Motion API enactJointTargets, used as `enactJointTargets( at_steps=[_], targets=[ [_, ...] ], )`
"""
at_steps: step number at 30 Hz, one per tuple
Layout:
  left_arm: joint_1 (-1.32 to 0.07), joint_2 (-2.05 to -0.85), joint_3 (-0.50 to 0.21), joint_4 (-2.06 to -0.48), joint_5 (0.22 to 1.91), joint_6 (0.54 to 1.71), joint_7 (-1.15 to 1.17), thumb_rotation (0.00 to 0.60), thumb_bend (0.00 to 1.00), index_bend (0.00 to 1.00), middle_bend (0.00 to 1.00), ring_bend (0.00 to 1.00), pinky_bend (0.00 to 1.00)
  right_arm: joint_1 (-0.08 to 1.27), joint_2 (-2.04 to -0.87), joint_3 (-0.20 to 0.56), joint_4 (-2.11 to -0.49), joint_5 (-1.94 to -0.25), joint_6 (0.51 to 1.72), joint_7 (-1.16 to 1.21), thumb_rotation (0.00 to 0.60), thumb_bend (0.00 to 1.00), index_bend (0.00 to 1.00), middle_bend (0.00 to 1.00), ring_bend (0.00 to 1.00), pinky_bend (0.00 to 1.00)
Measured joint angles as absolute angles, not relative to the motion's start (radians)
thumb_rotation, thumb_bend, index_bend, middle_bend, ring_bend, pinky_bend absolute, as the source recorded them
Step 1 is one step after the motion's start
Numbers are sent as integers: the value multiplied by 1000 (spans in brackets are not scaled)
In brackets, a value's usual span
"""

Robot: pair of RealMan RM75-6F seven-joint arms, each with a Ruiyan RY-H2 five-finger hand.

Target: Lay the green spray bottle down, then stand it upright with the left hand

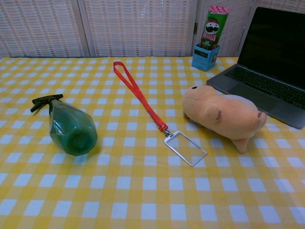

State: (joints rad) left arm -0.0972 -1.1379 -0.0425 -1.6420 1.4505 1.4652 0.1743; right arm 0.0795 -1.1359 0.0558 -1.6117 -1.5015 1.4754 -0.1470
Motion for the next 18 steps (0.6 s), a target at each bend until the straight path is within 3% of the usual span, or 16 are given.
enactJointTargets(
  at_steps=[9,18],
  targets=[
    [-101,-1154,-35,-1642,1481,1470,182,600,236,0,0,0,0,70,-1124,47,-1615,-1521,1495,-130,600,331,0,0,0,0],
    [-128,-1168,14,-1642,1542,1401,164,600,236,0,0,0,0,52,-1110,40,-1624,-1554,1534,-108,600,332,0,0,0,0]
  ],
)
